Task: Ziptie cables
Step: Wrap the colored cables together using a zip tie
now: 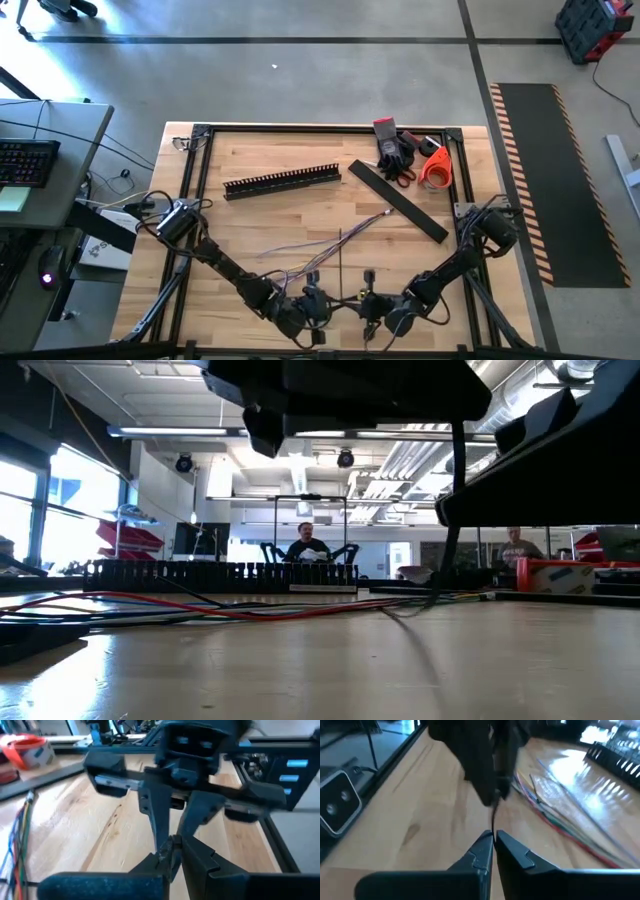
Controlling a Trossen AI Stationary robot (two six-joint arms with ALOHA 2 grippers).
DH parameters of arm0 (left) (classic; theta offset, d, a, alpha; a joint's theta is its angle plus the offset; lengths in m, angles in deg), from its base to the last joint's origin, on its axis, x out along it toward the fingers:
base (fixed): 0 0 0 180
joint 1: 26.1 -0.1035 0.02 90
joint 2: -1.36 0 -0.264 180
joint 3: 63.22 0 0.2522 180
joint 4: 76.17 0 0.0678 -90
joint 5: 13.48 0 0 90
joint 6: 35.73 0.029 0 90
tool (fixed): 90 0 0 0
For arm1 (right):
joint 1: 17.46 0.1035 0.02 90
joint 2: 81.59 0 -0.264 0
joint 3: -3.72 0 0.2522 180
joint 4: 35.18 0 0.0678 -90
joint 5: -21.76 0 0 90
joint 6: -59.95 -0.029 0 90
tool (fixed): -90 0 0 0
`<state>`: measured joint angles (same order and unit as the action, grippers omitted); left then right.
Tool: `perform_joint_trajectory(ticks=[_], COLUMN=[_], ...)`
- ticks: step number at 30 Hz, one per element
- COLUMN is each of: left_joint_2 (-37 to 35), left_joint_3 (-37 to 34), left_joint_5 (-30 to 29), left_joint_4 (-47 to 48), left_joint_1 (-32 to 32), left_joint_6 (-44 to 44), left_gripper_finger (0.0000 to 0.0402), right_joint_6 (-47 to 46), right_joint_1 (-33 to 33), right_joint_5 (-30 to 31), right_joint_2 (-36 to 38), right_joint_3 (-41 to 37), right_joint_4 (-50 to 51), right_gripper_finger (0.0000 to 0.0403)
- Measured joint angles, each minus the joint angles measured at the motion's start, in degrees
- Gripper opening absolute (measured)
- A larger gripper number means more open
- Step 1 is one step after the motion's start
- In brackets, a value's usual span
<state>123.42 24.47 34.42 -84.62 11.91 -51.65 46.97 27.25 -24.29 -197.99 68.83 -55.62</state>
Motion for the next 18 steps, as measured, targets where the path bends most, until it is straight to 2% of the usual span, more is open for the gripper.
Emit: perform_joint_trajectory(ticks=[4,11,14,18], left_joint_2=[-0.1,0.0,0.9,2.0], left_joint_3=[0.0,0.0,0.0,-0.1], left_joint_5=[-1.0,-0.9,-1.0,-0.8], left_joint_4=[1.4,8.0,5.8,4.3], left_joint_1=[0.9,0.8,0.6,0.4], left_joint_6=[1.0,-4.8,-2.9,-2.6], left_gripper_finger=[0.0052,0.0137,0.0151,0.0148], right_joint_6=[-2.1,-2.5,-2.5,-2.1], right_joint_1=[-0.5,-0.5,-0.5,-0.5], right_joint_5=[-2.7,-2.9,-2.9,-2.9], right_joint_2=[0.0,0.0,0.0,0.0], right_joint_3=[0.0,0.0,0.0,0.0], right_joint_4=[0.6,0.5,0.3,0.1], right_gripper_finger=[0.0001,0.0,0.0,0.0])
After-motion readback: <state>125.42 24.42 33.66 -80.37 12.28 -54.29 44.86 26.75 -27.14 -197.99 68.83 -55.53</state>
